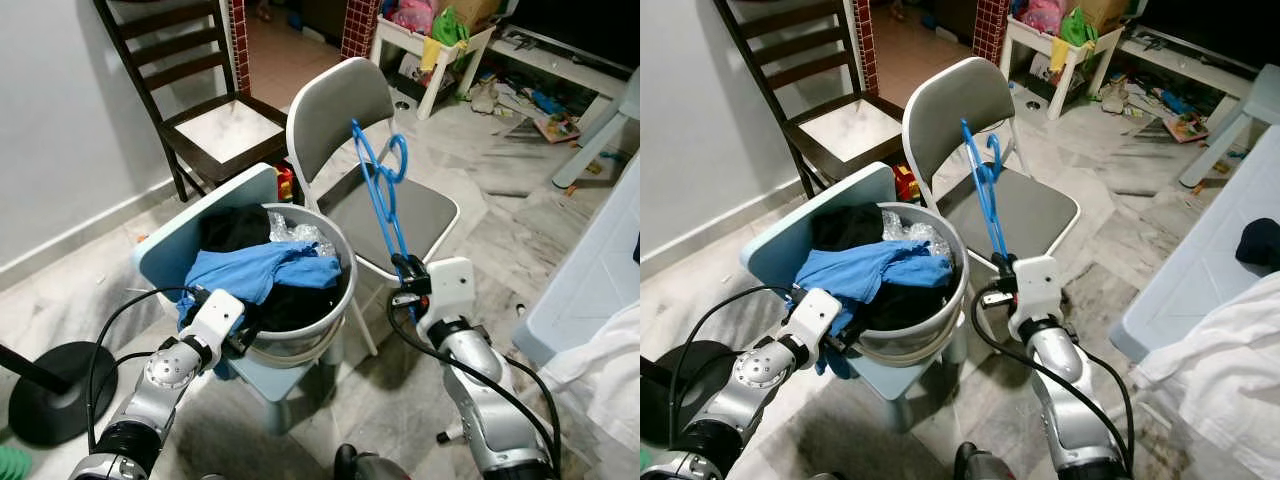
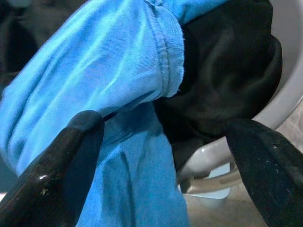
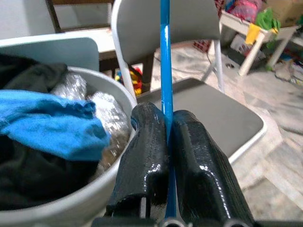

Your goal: Hang hanger

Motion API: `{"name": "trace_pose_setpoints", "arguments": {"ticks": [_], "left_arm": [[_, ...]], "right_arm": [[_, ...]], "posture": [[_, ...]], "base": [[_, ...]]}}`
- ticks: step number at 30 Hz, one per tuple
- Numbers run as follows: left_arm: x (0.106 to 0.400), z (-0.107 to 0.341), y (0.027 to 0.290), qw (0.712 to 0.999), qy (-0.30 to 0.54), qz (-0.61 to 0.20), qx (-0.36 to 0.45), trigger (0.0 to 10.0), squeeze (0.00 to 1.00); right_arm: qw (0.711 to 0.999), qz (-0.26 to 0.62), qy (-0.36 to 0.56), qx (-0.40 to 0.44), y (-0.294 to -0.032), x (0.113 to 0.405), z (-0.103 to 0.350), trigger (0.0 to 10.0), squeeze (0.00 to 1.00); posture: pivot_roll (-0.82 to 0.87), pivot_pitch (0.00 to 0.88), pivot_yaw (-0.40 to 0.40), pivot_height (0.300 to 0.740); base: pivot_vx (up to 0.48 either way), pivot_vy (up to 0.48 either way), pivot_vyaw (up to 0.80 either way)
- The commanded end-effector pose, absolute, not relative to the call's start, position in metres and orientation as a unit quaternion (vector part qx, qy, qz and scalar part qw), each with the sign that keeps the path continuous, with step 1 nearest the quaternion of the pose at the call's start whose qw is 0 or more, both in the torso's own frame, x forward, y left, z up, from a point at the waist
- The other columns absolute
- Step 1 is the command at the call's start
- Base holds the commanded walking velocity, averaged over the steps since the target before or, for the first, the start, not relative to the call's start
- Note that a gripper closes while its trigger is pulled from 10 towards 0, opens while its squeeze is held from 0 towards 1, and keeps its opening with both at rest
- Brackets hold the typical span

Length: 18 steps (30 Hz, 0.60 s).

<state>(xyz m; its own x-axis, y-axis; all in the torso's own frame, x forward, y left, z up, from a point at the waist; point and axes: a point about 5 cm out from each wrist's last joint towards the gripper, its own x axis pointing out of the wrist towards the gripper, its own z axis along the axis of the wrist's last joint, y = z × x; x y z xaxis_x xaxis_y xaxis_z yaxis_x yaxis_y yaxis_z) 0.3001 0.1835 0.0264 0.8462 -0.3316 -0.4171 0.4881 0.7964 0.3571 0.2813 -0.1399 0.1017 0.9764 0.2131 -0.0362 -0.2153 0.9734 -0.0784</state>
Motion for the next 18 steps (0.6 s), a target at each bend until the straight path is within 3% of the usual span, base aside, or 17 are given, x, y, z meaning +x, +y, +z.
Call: {"name": "trace_pose_setpoints", "arguments": {"ticks": [1, 2, 15, 16, 17, 18], "left_arm": [[0.303, 0.029, 0.182, 0.928, 0.165, -0.228, 0.245, 10.0, 0.85], [0.306, 0.031, 0.184, 0.925, 0.164, -0.224, 0.259, 10.0, 0.0], [0.314, 0.034, 0.182, 0.904, 0.159, -0.245, 0.313, 9.7, 0.0], [0.313, 0.032, 0.183, 0.901, 0.166, -0.246, 0.315, 3.4, 0.0], [0.312, 0.031, 0.184, 0.9, 0.17, -0.247, 0.317, 0.0, 0.0], [0.312, 0.029, 0.185, 0.898, 0.173, -0.248, 0.319, 0.0, 0.0]], "right_arm": [[0.993, 0.104, 0.012, -0.045, -0.144, 0.278, 0.105, 10.0, 0.0], [0.994, 0.101, 0.013, -0.045, -0.145, 0.277, 0.105, 10.0, 0.0], [0.995, 0.09, 0.028, -0.037, -0.14, 0.265, 0.107, 10.0, 0.0], [0.995, 0.089, 0.029, -0.036, -0.14, 0.265, 0.107, 10.0, 0.0], [0.995, 0.088, 0.029, -0.035, -0.14, 0.265, 0.107, 10.0, 0.0], [0.995, 0.087, 0.03, -0.035, -0.141, 0.265, 0.107, 10.0, 0.0]], "posture": [[-0.24, 0.235, -0.077, 0.74], [-0.26, 0.235, -0.072, 0.74], [-0.27, 0.255, -0.043, 0.74], [-0.28, 0.258, -0.042, 0.74], [-0.28, 0.261, -0.04, 0.74], [-0.28, 0.262, -0.039, 0.74]], "base": [[0.0, 0.0, 0.0], [0.0, 0.0, 0.0], [0.0, 0.0, 0.0], [0.0, 0.0, 0.0], [0.0, 0.0, 0.0], [0.0, 0.0, 0.0]]}}
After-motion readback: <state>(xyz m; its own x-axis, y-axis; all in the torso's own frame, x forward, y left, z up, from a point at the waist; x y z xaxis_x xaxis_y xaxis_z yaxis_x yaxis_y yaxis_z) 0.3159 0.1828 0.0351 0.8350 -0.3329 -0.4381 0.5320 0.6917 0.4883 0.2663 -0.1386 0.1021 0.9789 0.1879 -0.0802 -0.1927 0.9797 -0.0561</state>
